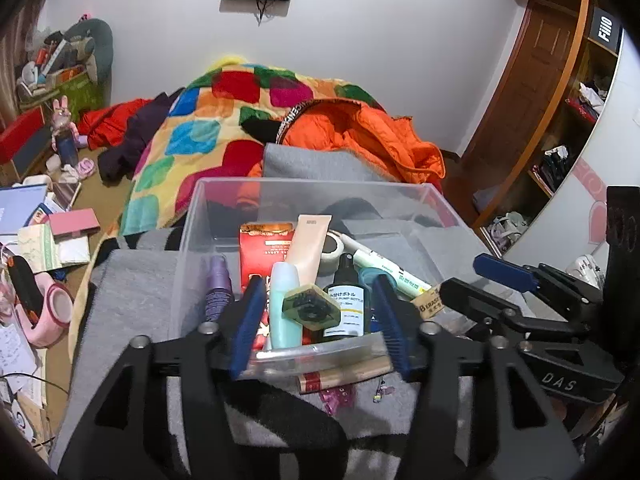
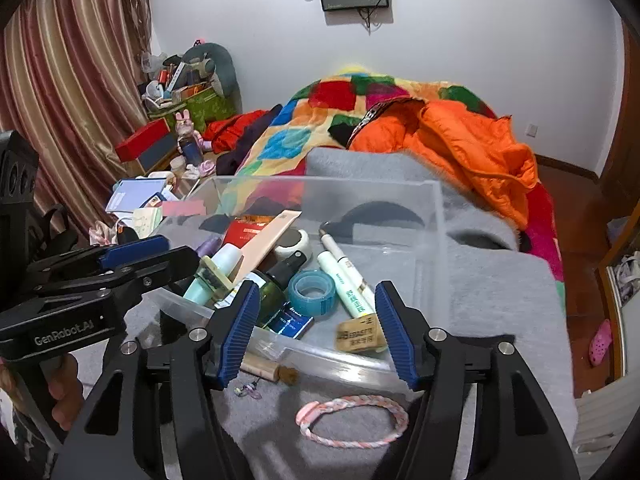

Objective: Organize objects
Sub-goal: 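Drop the eraser block and gold tin into the clear box, opening both tools, then grasp the pink hair clip with the left tool while the right tool grasps the rope bracelet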

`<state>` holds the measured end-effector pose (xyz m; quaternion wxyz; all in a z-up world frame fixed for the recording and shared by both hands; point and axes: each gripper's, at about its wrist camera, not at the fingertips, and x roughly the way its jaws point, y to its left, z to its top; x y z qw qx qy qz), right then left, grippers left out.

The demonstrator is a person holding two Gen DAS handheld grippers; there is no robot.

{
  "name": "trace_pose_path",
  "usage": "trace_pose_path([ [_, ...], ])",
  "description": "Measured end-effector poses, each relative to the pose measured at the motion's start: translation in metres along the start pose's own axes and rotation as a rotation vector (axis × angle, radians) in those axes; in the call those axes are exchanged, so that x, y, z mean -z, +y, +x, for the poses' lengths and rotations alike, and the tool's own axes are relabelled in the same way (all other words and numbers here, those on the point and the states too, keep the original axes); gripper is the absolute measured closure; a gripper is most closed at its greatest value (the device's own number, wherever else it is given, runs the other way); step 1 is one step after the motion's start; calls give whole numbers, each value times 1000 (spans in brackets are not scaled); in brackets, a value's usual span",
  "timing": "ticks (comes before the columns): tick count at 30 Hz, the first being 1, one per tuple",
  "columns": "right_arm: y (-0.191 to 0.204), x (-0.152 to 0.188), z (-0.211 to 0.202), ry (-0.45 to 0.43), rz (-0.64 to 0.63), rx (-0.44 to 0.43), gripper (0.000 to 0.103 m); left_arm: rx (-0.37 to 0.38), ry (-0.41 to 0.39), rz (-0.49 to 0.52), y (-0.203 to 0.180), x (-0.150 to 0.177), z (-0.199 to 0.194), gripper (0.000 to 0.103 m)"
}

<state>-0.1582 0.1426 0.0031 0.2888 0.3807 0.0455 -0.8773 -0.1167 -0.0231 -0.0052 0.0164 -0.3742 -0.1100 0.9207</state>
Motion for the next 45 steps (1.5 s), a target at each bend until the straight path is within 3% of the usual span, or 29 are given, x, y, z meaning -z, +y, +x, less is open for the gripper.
trace_pose_path([
  [8,-7,6,-29,-50,11,23,42,-5,-38,34,-6,4,-26,28],
  [14,-19,17,-40,-53,32,55,41,-13,-22,56,-6,20,-34,27],
  [19,-31,30,-39,-33,59,71,41,-15,26,64,-5,38,-26,26],
  [27,-46,59,-22,49,89,81,41,-13,174,65,-7,73,14,26],
  [32,-55,73,-7,105,113,91,42,-9,211,70,-14,80,28,38],
  [34,-54,75,-3,117,110,91,47,-4,210,77,-18,79,29,42],
  [40,-41,81,10,142,51,104,68,-38,206,98,-25,78,37,56],
  [42,-39,83,9,130,46,104,82,-57,194,109,-27,80,37,67],
  [45,-40,84,6,119,52,121,93,-52,185,86,-23,80,37,77],
])
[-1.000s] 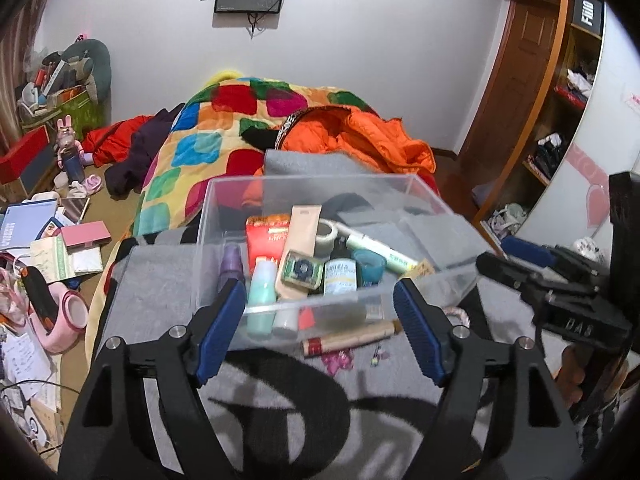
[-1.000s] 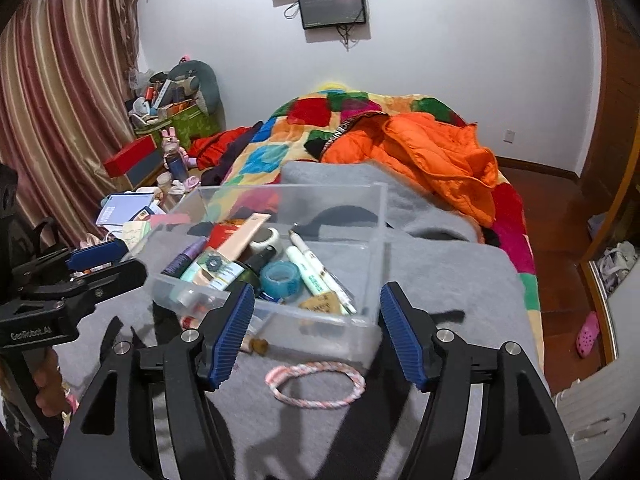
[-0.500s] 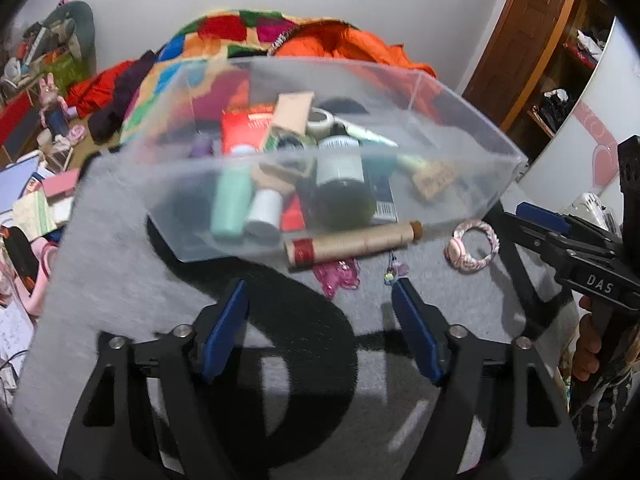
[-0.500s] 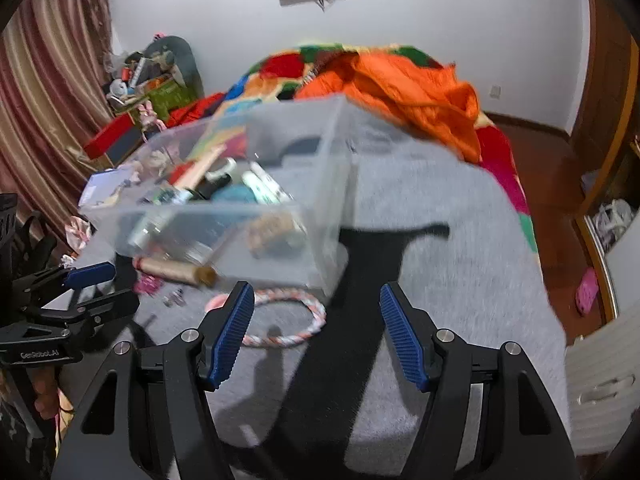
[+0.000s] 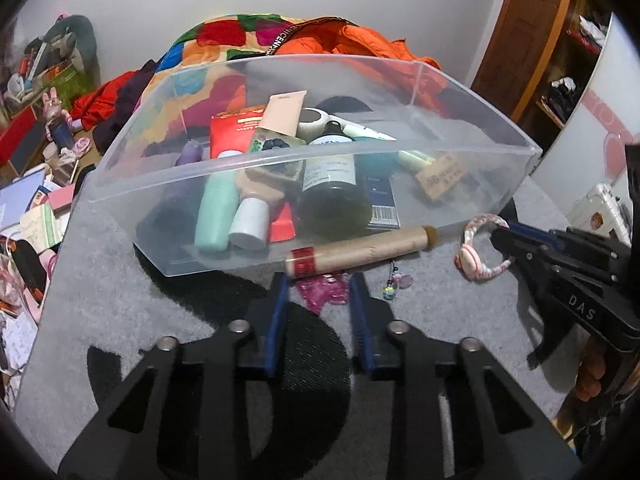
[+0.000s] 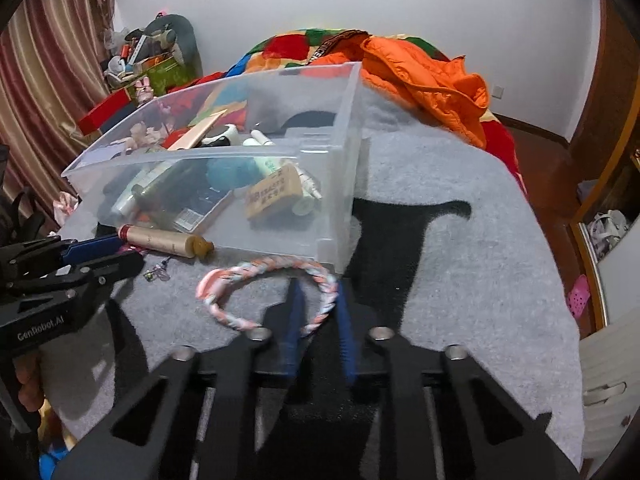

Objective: Organize objects
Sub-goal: 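Grasp the pink hair clip with the left tool while the right tool grasps the rope bracelet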

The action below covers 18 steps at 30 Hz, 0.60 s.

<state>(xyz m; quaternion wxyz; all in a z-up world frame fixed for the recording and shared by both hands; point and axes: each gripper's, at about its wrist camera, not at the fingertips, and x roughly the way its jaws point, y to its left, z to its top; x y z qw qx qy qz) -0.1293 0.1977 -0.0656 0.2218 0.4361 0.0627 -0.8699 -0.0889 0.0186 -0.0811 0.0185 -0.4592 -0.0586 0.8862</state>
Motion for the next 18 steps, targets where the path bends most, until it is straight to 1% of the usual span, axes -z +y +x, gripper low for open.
trace_pose_path([
  [3,-4,3,-4,-11,27,-25,95,-4,-9,0,1,1,-1,77],
  [5,-4,5,-7,-17,31,-34,95,-18,-15,13,-3,3,-2,77],
  [8,-2,7,-10,-22,31,-48,95,-19,-17,20,-5,4,-5,77],
  [14,4,5,-26,-56,23,-76,95,23,-24,-2,-3,10,-18,77],
  [18,11,2,-39,-86,12,-87,95,42,-54,-11,-3,10,-34,77],
])
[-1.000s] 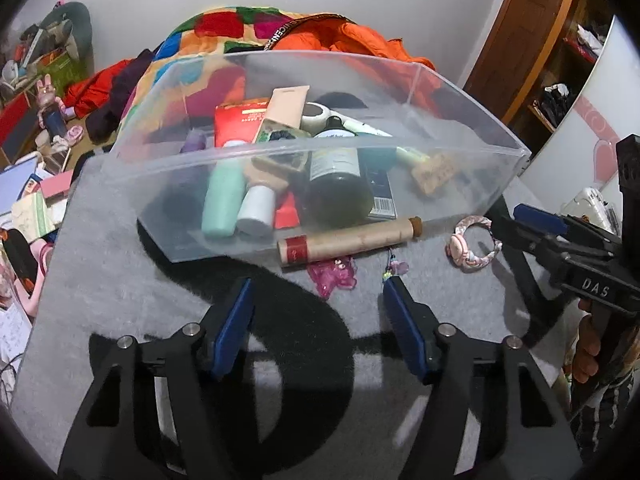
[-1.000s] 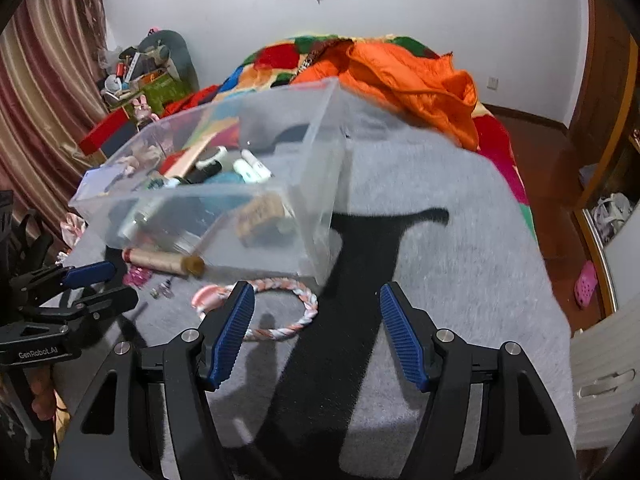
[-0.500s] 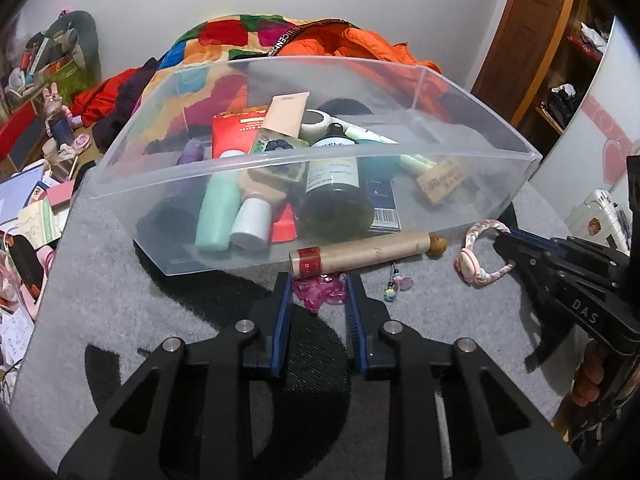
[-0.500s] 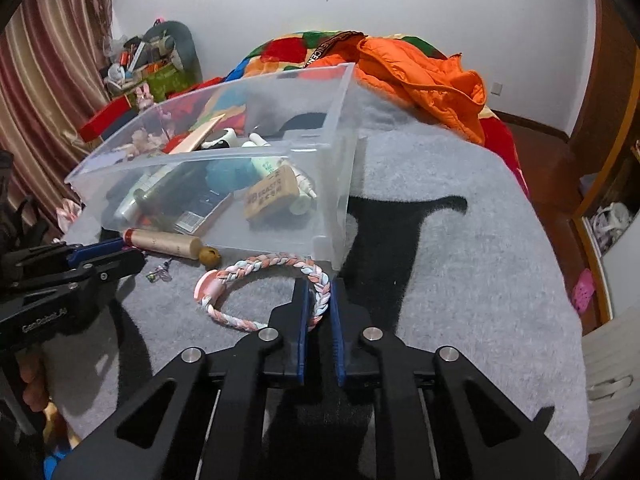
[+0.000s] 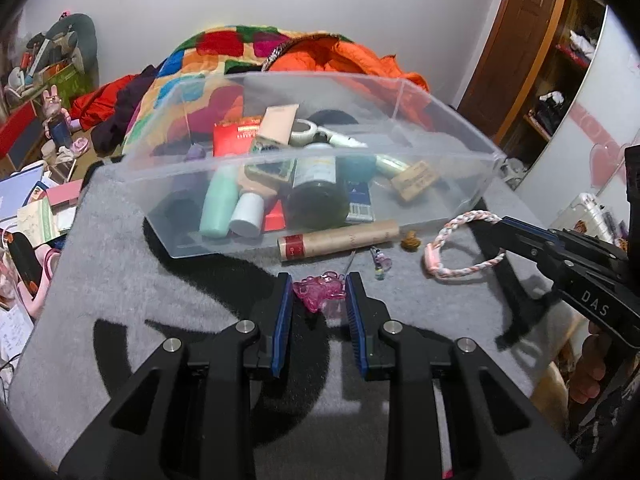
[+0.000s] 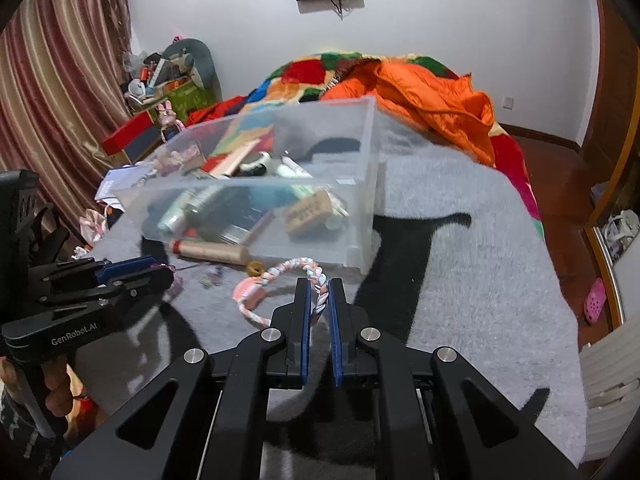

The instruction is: Organize objects

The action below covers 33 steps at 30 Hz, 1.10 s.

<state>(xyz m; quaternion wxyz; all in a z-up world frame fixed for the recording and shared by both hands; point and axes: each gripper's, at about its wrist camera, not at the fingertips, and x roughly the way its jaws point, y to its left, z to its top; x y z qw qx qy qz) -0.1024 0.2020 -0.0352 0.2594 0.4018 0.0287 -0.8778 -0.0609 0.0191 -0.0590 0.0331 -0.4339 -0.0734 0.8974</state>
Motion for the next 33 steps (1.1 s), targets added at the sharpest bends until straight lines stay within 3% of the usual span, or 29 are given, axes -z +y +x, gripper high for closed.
trace_pose_path([
  [18,31,-31,-47,-155,-32,-84,95,35,-157,13,-6,-31,-64,77],
  [33,41,-67,-49,-219,-61,-91,95,33,-258,6,4,-78,-79,77],
])
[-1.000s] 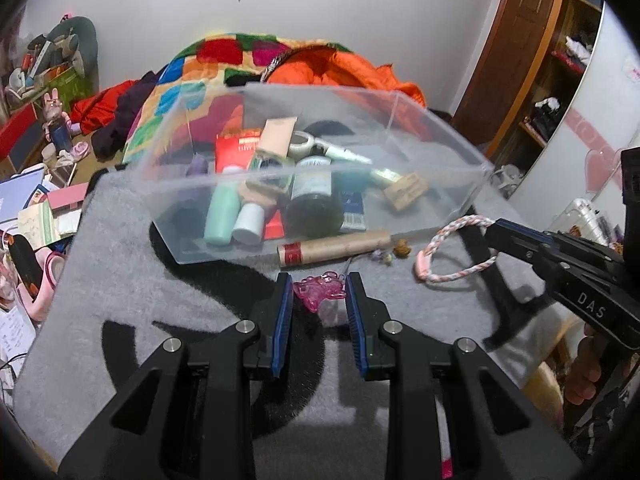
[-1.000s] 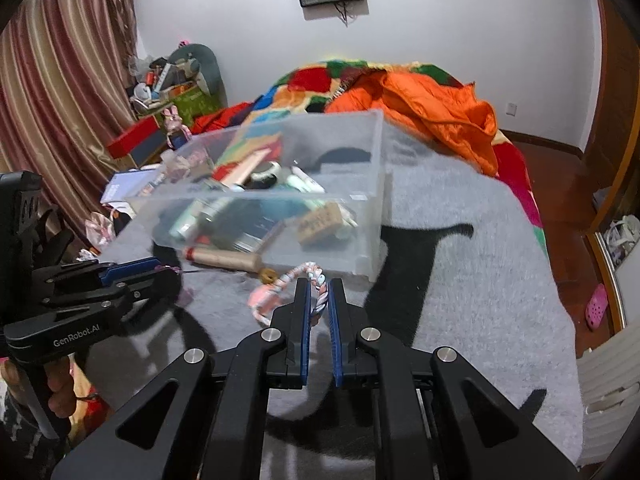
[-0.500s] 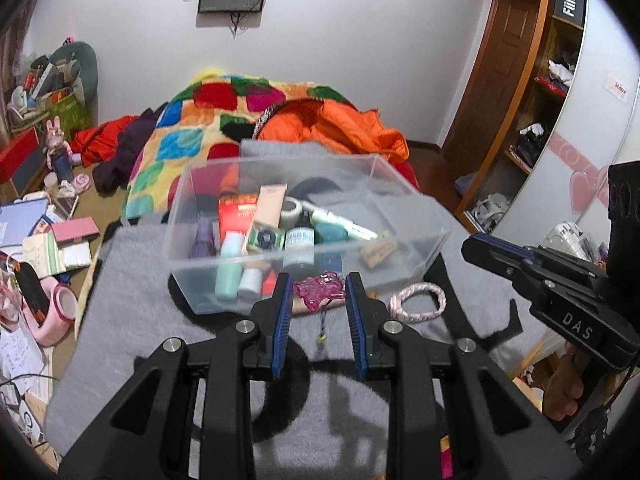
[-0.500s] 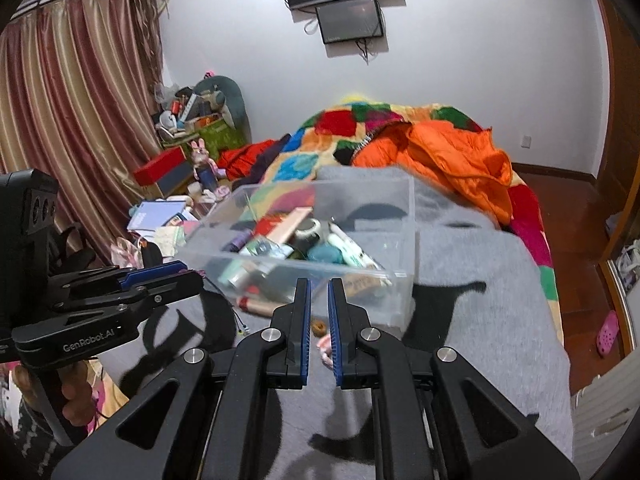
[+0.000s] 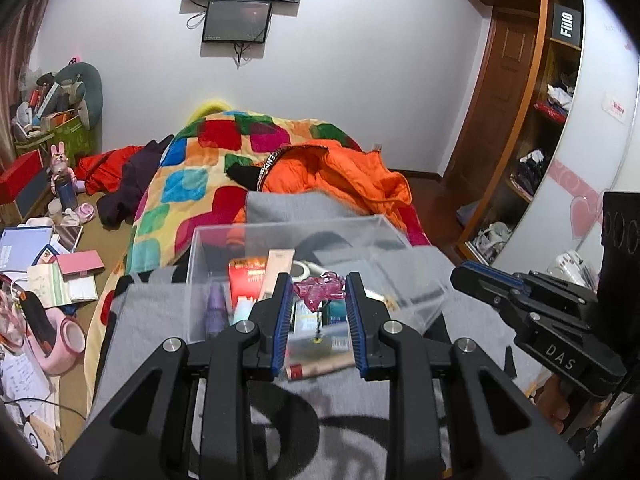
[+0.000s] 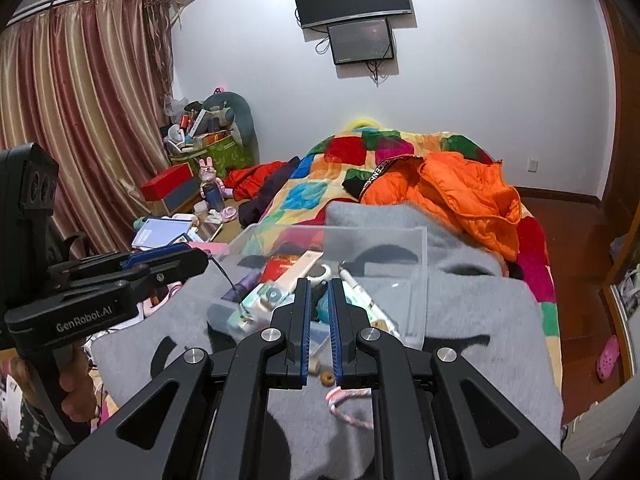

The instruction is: Organize objects

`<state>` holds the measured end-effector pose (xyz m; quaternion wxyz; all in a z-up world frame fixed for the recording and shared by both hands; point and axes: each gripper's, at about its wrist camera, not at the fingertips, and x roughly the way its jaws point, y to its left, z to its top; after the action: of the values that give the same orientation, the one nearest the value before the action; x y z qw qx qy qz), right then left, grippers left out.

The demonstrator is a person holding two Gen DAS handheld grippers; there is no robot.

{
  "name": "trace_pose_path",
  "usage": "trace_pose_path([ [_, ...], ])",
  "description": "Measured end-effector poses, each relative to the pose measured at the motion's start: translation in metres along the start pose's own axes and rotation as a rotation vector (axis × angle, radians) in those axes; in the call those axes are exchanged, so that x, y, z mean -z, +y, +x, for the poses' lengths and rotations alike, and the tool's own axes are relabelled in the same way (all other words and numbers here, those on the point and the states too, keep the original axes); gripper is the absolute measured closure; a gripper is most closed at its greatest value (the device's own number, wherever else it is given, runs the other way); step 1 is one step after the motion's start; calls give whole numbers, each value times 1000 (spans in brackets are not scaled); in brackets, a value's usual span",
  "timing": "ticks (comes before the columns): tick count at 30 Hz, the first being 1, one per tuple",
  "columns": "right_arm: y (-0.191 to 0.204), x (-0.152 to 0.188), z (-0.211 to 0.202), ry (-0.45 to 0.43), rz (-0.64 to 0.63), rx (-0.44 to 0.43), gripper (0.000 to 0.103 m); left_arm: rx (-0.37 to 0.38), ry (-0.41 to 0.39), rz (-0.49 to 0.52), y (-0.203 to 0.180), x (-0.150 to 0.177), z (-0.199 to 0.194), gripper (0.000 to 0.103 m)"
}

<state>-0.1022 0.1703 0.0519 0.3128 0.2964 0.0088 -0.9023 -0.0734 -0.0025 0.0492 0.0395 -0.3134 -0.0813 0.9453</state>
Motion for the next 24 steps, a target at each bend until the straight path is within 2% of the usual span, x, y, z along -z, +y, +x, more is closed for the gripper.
trace_pose_path([
  [7,-10,-7,16,16,-1,27,95,-4,10,-25,11,-11,22,77],
  [14,-24,16,18,87,10,37,95,-6,89,-72,27,-2,56,77],
  [16,-29,24,17,104,7,42,92,-7,95,-80,29,0,59,77],
  [20,-42,46,21,165,0,80,74,-5,88,-85,30,-1,58,77],
  [24,-59,67,40,252,31,110,73,-9,88,-71,26,-2,58,77],
])
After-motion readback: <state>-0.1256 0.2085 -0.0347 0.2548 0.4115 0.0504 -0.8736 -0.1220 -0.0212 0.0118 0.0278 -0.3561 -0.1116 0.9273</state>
